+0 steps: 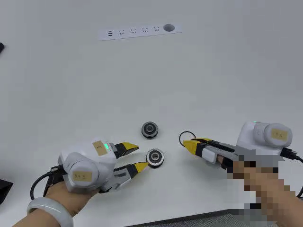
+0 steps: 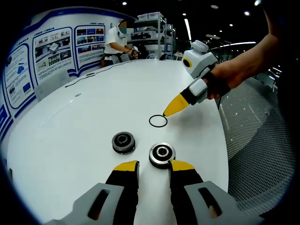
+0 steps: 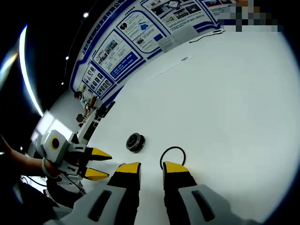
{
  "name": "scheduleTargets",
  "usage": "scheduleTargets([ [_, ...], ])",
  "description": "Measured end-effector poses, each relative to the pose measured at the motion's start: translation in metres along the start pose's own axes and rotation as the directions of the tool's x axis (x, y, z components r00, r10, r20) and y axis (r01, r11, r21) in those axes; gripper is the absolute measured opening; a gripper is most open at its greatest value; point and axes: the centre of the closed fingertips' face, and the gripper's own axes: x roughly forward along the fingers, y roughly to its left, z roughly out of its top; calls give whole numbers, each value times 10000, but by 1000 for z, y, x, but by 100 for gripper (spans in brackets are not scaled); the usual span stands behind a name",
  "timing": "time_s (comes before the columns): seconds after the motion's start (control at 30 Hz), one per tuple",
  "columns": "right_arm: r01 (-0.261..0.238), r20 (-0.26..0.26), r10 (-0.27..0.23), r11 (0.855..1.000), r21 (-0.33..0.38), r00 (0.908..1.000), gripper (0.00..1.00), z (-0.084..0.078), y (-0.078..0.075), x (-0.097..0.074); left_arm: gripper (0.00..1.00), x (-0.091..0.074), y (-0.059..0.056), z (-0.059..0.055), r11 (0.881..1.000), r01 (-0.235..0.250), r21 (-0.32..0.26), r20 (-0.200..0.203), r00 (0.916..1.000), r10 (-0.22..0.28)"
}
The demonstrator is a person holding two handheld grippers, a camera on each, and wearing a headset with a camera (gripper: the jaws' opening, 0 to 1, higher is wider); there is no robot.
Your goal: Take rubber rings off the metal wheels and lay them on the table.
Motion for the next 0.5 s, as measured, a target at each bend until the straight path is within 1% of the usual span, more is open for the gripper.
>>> scheduleTargets([
  [0.07, -167, -103, 167, 9999, 13, 9998, 19, -4, 6, 2, 25, 1, 0, 1, 10000, 30, 36, 20, 10000, -30],
  [0.23, -432, -334, 434, 9990, 72, 9985, 18, -13, 16, 6, 23, 6, -4, 6, 9997, 169, 156, 47, 9998, -169],
  [0.5, -746, -534, 755, 9971, 172, 9957, 17, -22, 28, 10, 20, 14, -10, 11, 9979, 421, 497, -28, 9991, -420],
])
